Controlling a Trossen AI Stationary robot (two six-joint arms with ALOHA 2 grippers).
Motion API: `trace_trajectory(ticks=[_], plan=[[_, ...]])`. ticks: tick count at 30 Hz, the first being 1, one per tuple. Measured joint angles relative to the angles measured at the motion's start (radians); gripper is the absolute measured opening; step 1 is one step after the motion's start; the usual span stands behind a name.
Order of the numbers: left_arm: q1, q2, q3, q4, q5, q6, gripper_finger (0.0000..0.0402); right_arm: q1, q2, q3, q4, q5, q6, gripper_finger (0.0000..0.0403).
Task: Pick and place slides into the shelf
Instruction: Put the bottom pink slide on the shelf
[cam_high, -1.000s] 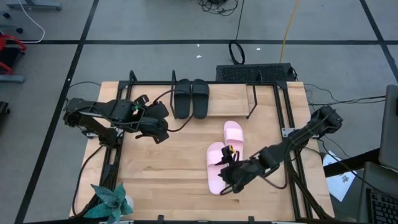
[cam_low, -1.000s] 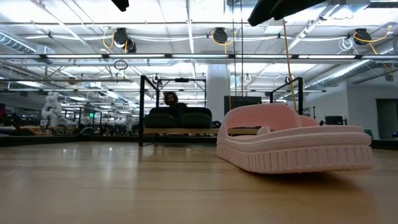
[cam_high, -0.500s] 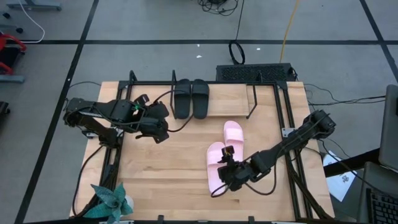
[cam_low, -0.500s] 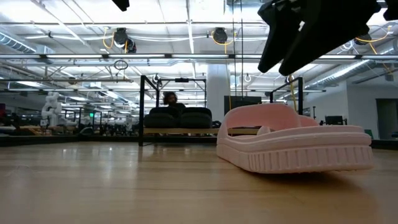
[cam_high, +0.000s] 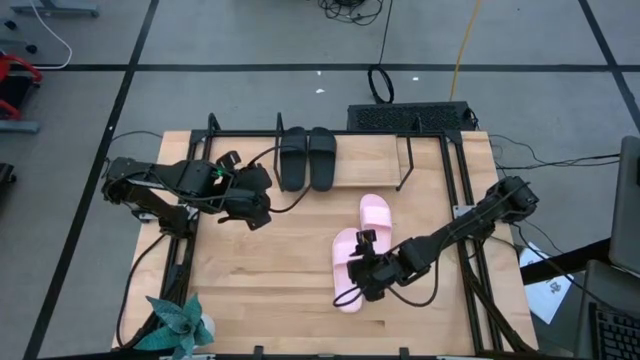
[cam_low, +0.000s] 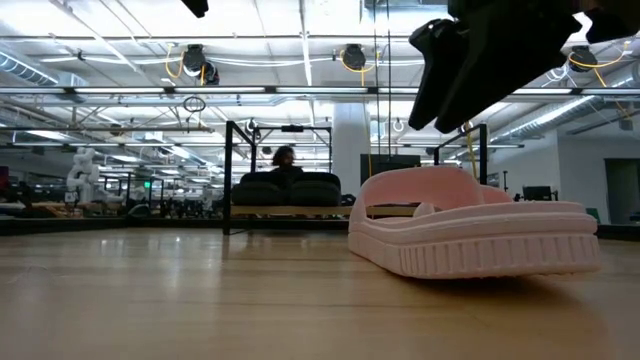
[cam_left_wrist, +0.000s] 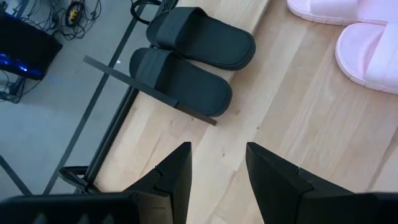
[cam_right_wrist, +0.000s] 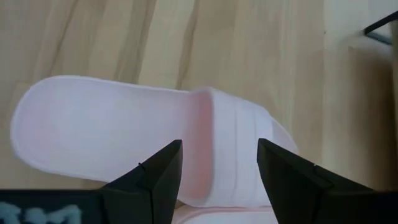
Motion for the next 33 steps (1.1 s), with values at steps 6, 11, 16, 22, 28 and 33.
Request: trace_trajectory(ticks=[6,11,16,22,28,33], plan=[[0.0,0.0,0.0,0.0,-0.01,0.001,0.0149,-0.002,0.038,0.0,0.001,-0.018,0.01,0.0199],[0.0,0.0,0.0,0.0,-0.011,0.004,0.0149,-0.008,0.094,0.0,-0.002,-0.002,0.011,0.0199],[0.0,0.0,0.0,0.0,-0.026,0.008,0.015,-0.014,0.125,0.0,-0.012,0.08,-0.008,0.0199],[0.0,0.0,0.0,0.0,-0.026,0.008,0.0149,-0.024,0.134,0.0,-0.016,0.091,-0.013,0.0196],[0.0,0.0,0.0,0.0,-0.026,0.011,0.015,-0.034,0.137,-0.001,-0.023,0.089,-0.011,0.0141],[0.0,0.0,0.0,0.0,-0.026,0.025,0.0149,-0.051,0.137,-0.001,-0.021,0.089,0.037,0.0045]])
